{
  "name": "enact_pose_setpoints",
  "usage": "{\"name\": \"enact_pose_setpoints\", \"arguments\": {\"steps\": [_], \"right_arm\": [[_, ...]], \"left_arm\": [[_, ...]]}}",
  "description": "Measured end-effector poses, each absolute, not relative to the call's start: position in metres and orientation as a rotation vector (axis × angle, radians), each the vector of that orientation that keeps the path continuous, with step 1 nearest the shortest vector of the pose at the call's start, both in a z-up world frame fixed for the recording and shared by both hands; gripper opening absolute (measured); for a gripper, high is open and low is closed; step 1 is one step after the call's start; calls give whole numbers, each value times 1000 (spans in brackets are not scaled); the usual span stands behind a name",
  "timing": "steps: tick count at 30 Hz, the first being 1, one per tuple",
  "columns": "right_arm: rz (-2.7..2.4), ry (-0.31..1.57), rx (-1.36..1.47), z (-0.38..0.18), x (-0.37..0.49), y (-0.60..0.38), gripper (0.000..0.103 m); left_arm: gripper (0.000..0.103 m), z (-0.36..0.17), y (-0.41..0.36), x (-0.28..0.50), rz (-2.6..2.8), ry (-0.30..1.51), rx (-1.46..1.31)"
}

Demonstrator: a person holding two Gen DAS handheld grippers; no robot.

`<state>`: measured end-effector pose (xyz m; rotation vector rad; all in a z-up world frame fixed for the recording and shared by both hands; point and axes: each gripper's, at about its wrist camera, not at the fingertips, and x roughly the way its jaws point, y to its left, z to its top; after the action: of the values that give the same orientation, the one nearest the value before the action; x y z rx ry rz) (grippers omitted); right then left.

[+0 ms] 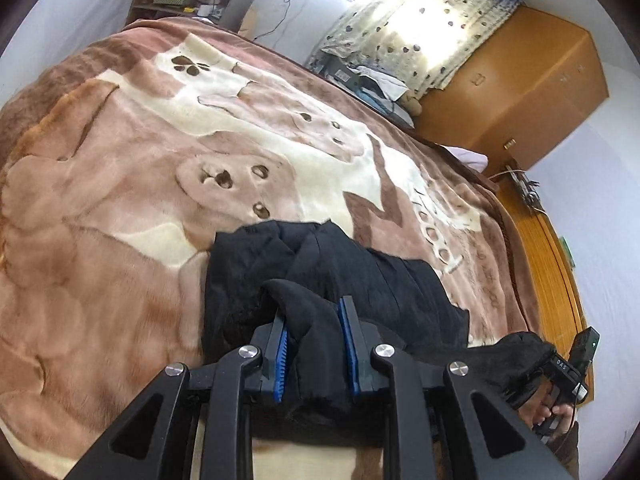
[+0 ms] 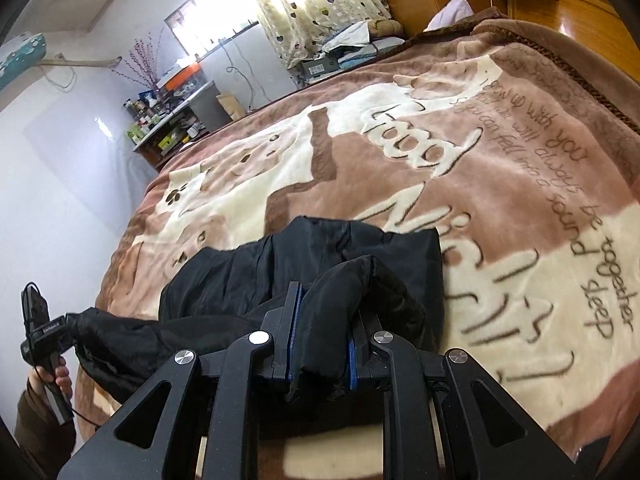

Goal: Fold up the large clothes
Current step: 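Lift the hem with both tools and fold it toward the hood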

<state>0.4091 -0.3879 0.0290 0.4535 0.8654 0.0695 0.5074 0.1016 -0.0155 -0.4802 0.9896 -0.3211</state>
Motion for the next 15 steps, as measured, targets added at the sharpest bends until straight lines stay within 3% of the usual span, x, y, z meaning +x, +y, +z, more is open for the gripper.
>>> {"name": "enact_pose_setpoints", "arguments": {"steps": [15], "right_arm": [[8, 993, 531, -29, 509, -407, 19]], "left_arm": [[25, -81, 77, 615, -227, 1097, -476]]}}
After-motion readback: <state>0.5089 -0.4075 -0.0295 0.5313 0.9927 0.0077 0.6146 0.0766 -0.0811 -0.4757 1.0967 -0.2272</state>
